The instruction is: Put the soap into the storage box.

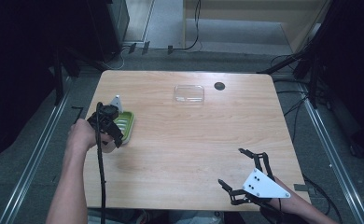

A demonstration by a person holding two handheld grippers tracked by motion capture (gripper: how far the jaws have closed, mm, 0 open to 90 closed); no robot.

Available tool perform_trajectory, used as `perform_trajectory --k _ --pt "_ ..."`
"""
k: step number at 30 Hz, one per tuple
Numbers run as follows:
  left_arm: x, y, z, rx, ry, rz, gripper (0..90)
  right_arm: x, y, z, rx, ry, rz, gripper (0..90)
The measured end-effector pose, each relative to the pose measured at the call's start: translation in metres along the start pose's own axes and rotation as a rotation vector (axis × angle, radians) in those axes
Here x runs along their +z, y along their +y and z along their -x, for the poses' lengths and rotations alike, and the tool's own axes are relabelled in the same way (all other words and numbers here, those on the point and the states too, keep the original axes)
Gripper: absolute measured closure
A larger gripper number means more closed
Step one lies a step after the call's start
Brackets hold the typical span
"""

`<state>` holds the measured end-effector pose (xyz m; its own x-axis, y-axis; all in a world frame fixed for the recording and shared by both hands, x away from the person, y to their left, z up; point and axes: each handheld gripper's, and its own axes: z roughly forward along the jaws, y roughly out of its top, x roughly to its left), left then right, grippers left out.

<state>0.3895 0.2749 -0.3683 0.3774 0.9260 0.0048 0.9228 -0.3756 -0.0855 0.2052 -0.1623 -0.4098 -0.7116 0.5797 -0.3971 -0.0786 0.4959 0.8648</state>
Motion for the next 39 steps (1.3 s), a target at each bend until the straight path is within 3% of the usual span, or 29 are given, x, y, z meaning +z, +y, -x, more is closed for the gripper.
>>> perform_trajectory --k 39 --pt "-0.012 0.032 -0.013 -0.030 -0.005 0.016 33.4 0.000 0.000 0.000 0.002 -0.001 0.002 0.0"
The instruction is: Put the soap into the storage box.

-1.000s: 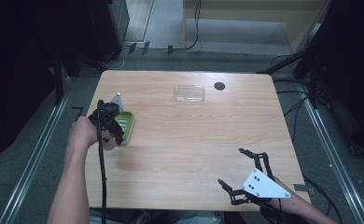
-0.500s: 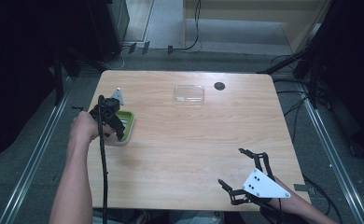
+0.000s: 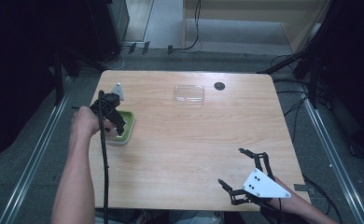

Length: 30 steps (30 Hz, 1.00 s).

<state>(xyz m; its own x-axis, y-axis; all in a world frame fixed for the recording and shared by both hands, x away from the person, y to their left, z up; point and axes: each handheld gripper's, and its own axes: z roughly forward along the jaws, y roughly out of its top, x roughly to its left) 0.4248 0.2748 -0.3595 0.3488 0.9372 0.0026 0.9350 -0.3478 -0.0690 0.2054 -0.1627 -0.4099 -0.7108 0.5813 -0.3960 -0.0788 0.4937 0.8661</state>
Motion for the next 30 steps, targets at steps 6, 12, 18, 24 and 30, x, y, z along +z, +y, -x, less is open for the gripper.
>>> perform_trajectory --k 6,12,18,24,30 --pt "0.005 0.005 -0.005 -0.009 -0.019 -0.002 33.4 0.000 0.000 0.000 -0.001 0.001 0.000 0.0" --pt "0.009 0.008 -0.007 -0.018 -0.017 -0.003 33.4 0.000 0.000 0.000 -0.003 0.002 -0.001 0.0" --pt "0.011 0.012 -0.013 -0.041 -0.013 0.004 33.4 0.000 0.000 0.000 -0.001 0.001 -0.001 0.0" --pt "0.016 0.017 -0.015 -0.051 -0.018 0.011 33.4 0.000 0.000 0.000 0.001 0.001 0.000 0.0" --pt "0.026 0.023 -0.019 -0.075 -0.020 0.013 33.4 0.000 0.000 0.000 0.002 -0.002 0.003 0.0"
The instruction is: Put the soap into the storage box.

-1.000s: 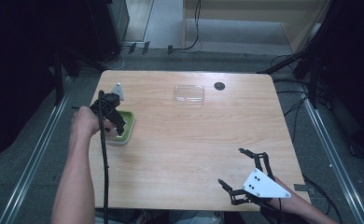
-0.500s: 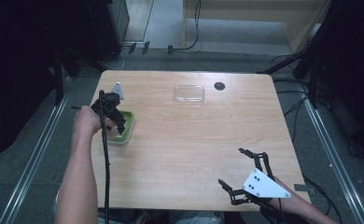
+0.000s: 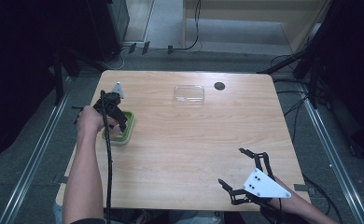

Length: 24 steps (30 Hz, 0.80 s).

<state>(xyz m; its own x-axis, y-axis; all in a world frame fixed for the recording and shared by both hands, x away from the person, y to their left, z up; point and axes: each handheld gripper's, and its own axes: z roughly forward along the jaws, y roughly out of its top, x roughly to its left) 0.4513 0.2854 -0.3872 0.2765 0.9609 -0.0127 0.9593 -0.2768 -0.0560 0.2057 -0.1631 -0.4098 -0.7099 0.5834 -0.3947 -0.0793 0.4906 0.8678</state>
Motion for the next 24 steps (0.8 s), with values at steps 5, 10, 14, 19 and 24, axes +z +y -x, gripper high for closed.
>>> perform_trajectory --k 5,10,14,19,24 --pt "0.005 0.003 -0.003 -0.013 0.001 0.002 33.4 0.000 0.000 0.000 0.001 0.000 0.001 0.0" --pt "0.010 0.006 -0.007 -0.031 0.011 0.008 33.4 0.000 0.000 0.000 0.000 0.000 0.001 0.0" --pt "0.015 0.009 -0.008 -0.043 0.012 0.018 33.4 0.000 0.000 0.000 -0.001 0.000 0.001 0.0" --pt "0.019 0.012 -0.008 -0.041 0.021 0.016 33.4 0.000 0.000 0.000 0.001 -0.001 0.001 0.0" --pt "0.023 0.013 -0.010 -0.057 0.018 0.026 33.3 -0.001 0.000 0.001 0.002 -0.001 0.001 0.0"
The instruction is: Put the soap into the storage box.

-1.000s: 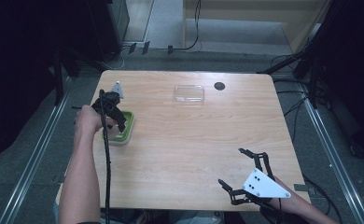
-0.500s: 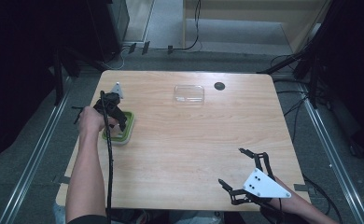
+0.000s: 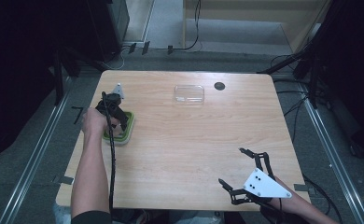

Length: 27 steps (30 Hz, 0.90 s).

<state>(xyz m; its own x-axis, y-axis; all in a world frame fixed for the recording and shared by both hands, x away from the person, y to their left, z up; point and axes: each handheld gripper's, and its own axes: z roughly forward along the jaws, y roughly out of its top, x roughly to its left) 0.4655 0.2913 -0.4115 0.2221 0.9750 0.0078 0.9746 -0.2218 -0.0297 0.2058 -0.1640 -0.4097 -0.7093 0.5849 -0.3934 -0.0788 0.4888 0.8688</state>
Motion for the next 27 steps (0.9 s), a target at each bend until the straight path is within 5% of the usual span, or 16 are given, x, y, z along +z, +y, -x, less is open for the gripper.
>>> perform_trajectory --k 27 --pt "0.013 0.005 0.000 -0.026 0.009 -0.010 32.6 0.000 0.000 0.000 0.000 0.000 0.001 0.0"
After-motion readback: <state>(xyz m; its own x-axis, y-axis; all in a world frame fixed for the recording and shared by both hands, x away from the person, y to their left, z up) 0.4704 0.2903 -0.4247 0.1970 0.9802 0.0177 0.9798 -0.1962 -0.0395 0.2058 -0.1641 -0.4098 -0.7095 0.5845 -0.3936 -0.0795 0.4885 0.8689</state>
